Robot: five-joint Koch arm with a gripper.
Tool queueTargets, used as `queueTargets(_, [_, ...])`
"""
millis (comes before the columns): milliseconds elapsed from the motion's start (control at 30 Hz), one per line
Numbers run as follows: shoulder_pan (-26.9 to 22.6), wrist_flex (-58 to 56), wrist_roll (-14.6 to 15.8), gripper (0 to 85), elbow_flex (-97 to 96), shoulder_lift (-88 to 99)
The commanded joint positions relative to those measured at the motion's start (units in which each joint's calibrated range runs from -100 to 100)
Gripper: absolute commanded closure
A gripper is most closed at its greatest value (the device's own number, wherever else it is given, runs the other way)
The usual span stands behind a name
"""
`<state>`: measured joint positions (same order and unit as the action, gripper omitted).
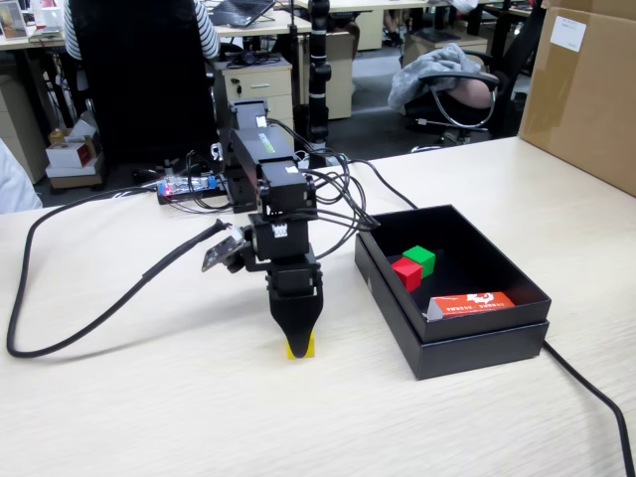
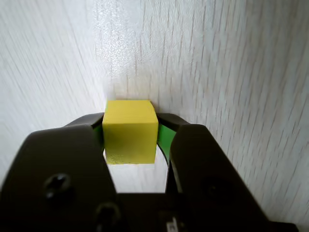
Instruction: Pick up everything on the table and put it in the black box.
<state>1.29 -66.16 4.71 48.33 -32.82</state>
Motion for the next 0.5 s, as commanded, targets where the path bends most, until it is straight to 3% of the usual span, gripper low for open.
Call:
queueTargets(0, [0.0,1.3,-0.6,84.7,5.6,1.4])
queueTargets(233, [0.0,1.0,-1.2,84.6,3.3,12.8])
queueTargets(467, [-2.7,0.9,-1.4,84.6,-11.3,38.6])
